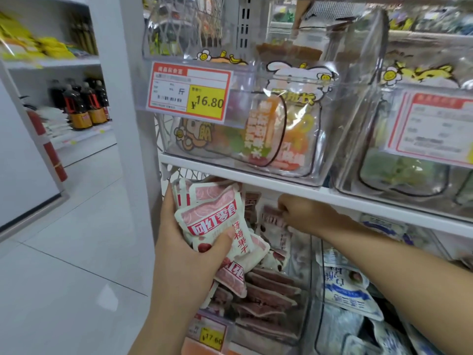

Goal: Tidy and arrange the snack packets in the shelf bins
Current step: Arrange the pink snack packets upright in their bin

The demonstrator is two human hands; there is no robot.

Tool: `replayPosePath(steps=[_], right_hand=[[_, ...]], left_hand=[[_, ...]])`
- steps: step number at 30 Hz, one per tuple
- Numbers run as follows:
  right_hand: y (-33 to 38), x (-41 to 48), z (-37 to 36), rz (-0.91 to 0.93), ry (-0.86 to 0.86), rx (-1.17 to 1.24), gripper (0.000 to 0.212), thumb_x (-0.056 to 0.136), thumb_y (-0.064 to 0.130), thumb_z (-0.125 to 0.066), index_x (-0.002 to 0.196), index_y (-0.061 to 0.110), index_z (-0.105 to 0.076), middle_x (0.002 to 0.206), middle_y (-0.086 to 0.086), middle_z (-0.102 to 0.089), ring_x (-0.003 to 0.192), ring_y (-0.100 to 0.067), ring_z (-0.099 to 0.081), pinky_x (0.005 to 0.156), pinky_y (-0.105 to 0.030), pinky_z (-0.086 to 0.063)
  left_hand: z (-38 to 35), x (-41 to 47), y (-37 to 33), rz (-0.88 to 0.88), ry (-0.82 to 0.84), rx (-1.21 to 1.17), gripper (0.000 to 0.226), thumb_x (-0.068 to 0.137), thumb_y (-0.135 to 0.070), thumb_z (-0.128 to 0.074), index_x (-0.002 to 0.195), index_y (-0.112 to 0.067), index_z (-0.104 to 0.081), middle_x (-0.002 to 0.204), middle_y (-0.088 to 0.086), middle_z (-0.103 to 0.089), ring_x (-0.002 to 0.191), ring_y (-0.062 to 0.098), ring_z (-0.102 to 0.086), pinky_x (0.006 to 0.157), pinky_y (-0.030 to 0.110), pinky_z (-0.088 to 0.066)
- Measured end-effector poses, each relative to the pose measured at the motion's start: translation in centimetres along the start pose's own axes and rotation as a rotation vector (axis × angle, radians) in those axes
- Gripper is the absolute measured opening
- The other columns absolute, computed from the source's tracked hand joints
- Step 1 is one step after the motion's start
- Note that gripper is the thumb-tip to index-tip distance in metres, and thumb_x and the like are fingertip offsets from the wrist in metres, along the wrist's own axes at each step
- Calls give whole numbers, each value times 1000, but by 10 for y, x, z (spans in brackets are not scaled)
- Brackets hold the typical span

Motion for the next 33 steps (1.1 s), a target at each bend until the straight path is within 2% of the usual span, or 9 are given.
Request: replayPosePath(steps=[3, 8, 13, 17, 23, 25, 28, 30, 33], right_hand=[[-18, -8, 8, -110, -344, 99, 24, 99, 28, -42, 76, 21, -41, 63, 6, -43, 57, -7, -47, 49, -15, -31], [-21, -33, 2, -272, -406, 129, 29, 97, 39, -41, 93, 15, -57, 82, -2, -62, 70, -18, -57, 63, -31, -48], [-9, -72, 16, -205, -786, 215, 29, 93, 28, -50, 69, 13, -56, 62, -3, -58, 58, -21, -58, 52, -27, -38], [1, -87, 9, -253, -668, 620, 9, 88, 16, -62, 82, 12, -68, 78, -1, -68, 72, -14, -61, 61, -15, -42], [26, -53, 2, -304, -507, 1092, 16, 89, 13, -61, 75, 18, -67, 89, -12, -71, 77, -23, -68, 85, -42, -54], [28, -29, -4, -373, -438, 1156, 12, 92, 21, -61, 82, 15, -65, 87, -13, -70, 62, -15, -65, 70, -33, -59], [32, 5, -11, -432, -352, 1218, 22, 92, 24, -61, 102, 4, -64, 80, -8, -67, 43, -7, -57, 45, -21, -46], [33, 23, -15, -441, -351, 1239, 18, 93, 18, -59, 104, 4, -61, 88, -9, -70, 62, -15, -67, 52, -26, -51], [30, 42, -23, -434, -316, 1159, 7, 89, 9, -52, 93, 7, -58, 101, -17, -68, 91, -28, -66, 83, -42, -54]], left_hand=[[3, 0, 1, -4, -10, -3, 96, 71, -15, -79, 141, -48, -23, 126, -15, -58, 105, 4, -62, 77, 26, -57], [11, -1, -3, -20, -49, -40, 95, 71, -13, -79, 139, -49, -25, 123, -17, -58, 100, -4, -62, 74, 24, -56], [23, -13, -10, -42, -66, -104, 95, 72, -8, -79, 131, -59, -26, 129, -20, -54, 108, 2, -60, 80, 37, -57], [38, -27, -15, -75, -102, -110, 98, 71, -6, -79, 133, -59, -24, 128, -18, -55, 106, 3, -62, 81, 34, -56], [66, -48, -15, -45, -175, -198, 97, 72, -4, -78, 134, -57, -25, 122, -18, -58, 100, 8, -66, 77, 47, -57], [69, -49, -15, -45, -174, -210, 95, 72, -4, -77, 131, -58, -27, 119, -22, -57, 100, 4, -65, 74, 38, -59], [70, -43, -12, -35, -159, -241, 97, 72, -3, -77, 136, -56, -25, 125, -18, -56, 103, 7, -64, 75, 41, -59], [69, -38, -10, -23, -147, -247, 101, 71, -3, -78, 134, -60, -24, 127, -17, -55, 105, 10, -64, 74, 44, -59], [65, -32, -9, -33, -128, -245, 99, 70, -3, -79, 134, -58, -26, 122, -20, -56, 102, 6, -65, 72, 41, -60]])
Point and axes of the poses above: each hand's wrist, its own x-axis towards the middle knuckle, its own z-axis out of the back of the hand, y = z × x, the point moved 5 cm from there along x, towards the middle knuckle
